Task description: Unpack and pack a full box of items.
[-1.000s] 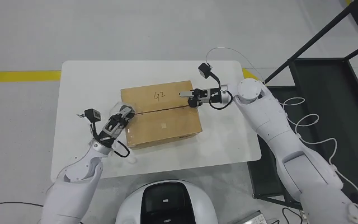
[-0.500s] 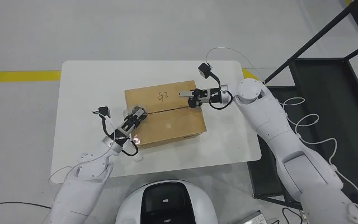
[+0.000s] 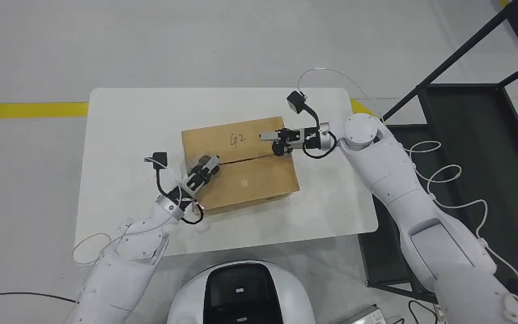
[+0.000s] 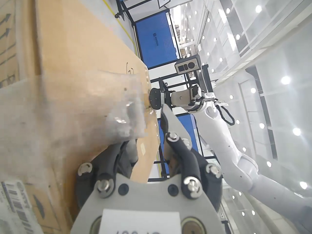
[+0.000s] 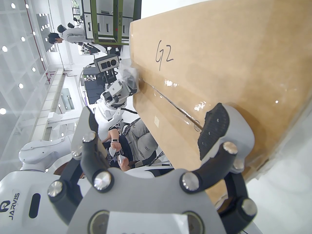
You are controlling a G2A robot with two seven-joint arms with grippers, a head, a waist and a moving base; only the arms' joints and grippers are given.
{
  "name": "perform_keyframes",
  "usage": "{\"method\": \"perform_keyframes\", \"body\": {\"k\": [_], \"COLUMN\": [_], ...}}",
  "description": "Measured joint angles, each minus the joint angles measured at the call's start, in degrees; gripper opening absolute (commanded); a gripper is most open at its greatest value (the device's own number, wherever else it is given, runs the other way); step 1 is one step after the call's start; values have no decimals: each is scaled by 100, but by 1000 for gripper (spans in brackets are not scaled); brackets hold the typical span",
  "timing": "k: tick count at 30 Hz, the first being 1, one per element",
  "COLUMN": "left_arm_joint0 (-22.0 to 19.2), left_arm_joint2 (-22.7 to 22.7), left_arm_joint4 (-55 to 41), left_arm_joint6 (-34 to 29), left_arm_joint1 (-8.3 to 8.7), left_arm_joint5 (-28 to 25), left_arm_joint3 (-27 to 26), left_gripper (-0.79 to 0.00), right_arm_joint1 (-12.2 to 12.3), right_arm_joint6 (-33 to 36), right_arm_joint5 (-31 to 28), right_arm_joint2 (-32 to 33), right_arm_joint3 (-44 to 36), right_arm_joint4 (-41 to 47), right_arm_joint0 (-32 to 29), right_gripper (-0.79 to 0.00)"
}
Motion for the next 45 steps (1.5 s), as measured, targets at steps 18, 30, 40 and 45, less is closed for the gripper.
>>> {"method": "perform_keyframes", "body": {"k": [18,30,40,45], "left_arm_joint0": [-94,-254,871,1397], "left_arm_joint2": [185,349,-800,-1462], "left_arm_joint4": [422,374,-601,-1262], "left_arm_joint6": [-67,90,-859,-1615], "left_arm_joint1": [-54,-138,128,268], "left_arm_joint5": [-104,-243,-1060,-1342], "left_arm_joint3": [-437,-394,-749,-1007], "left_gripper": [0,0,0,0], "right_arm_joint1": [0,0,0,0], "right_arm_joint6": [0,0,0,0], "right_arm_joint5": [0,0,0,0], "right_arm_joint2": [0,0,0,0], "right_arm_joint3": [0,0,0,0], "right_arm_joint4": [0,0,0,0], "right_arm_joint0": [0,0,0,0], "right_gripper": [0,0,0,0]}}
